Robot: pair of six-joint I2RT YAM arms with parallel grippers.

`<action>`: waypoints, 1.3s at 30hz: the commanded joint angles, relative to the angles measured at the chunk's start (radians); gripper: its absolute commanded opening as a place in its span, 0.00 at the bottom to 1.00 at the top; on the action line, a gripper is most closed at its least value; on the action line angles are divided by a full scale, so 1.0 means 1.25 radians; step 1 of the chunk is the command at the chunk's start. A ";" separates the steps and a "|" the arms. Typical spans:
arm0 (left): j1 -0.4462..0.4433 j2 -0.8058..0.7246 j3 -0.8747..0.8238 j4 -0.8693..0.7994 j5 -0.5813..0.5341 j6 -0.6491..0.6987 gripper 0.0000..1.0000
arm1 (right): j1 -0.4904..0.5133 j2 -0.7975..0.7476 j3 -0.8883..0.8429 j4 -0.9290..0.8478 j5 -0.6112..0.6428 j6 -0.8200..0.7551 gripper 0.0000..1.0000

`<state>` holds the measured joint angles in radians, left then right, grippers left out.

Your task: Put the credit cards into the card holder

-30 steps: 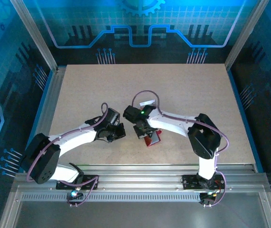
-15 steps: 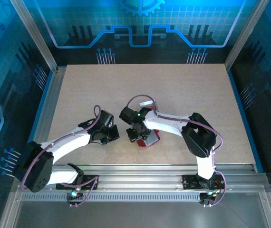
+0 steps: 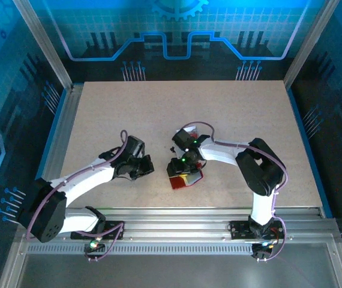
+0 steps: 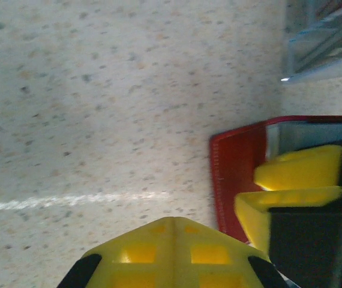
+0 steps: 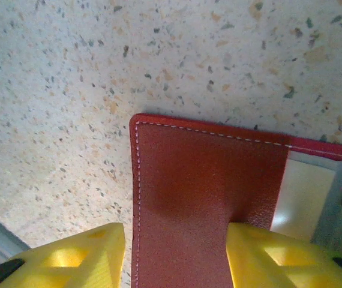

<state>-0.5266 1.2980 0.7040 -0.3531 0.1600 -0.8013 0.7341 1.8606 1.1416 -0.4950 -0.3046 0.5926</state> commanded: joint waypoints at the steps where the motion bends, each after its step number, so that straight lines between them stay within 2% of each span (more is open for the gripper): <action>1: -0.027 0.038 0.048 0.033 0.051 0.013 0.00 | -0.031 -0.019 -0.044 0.074 -0.098 0.031 0.45; 9: -0.071 0.184 0.103 0.136 0.097 -0.034 0.00 | -0.073 -0.026 -0.101 0.125 -0.139 0.050 0.11; 12: -0.081 0.237 0.120 0.153 0.096 -0.043 0.00 | -0.080 -0.026 -0.112 0.131 -0.143 0.048 0.08; 16: -0.097 0.296 0.139 0.177 0.106 -0.041 0.00 | -0.083 -0.024 -0.116 0.132 -0.148 0.044 0.06; 23: -0.106 0.335 0.102 0.154 0.048 -0.036 0.00 | -0.084 -0.074 -0.092 0.063 -0.099 0.002 0.10; 28: -0.110 0.346 0.077 0.133 0.014 -0.005 0.00 | -0.086 -0.100 -0.040 -0.061 0.026 -0.065 0.25; 33: -0.111 0.346 0.065 0.132 0.006 0.006 0.00 | -0.086 -0.065 0.017 -0.154 0.166 -0.112 0.27; 39: -0.111 0.344 0.062 0.133 0.008 0.009 0.00 | -0.082 -0.035 0.049 -0.187 0.243 -0.133 0.28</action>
<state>-0.6575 1.7023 0.8261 -0.1246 0.2256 -0.8116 0.6334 1.7836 1.1713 -0.6518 -0.0910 0.4648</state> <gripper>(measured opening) 0.053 0.273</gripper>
